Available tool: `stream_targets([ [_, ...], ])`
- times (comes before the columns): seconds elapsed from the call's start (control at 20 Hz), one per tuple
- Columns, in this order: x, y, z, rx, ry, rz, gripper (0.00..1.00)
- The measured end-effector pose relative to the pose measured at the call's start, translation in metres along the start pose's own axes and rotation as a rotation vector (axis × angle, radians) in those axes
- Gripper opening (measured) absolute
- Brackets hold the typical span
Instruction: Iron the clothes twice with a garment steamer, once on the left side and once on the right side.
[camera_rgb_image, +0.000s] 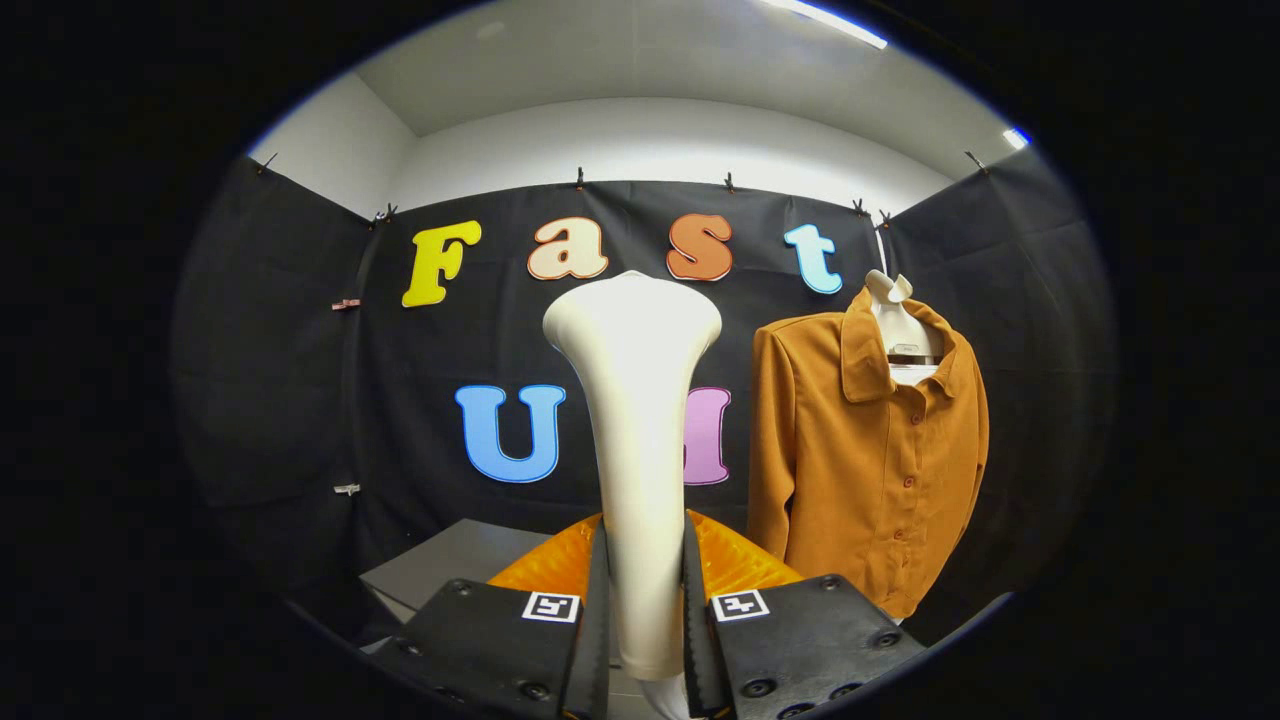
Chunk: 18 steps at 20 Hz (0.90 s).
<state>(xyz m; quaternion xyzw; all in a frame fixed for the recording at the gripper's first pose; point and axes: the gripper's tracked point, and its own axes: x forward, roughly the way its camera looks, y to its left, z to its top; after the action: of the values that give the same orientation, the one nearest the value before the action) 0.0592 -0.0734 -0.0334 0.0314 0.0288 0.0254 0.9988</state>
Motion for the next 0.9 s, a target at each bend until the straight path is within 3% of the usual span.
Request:
stream_targets([
  [0.9, -0.0012, 0.0025, -0.0007, -0.014, 0.001, 0.000, 0.33],
])
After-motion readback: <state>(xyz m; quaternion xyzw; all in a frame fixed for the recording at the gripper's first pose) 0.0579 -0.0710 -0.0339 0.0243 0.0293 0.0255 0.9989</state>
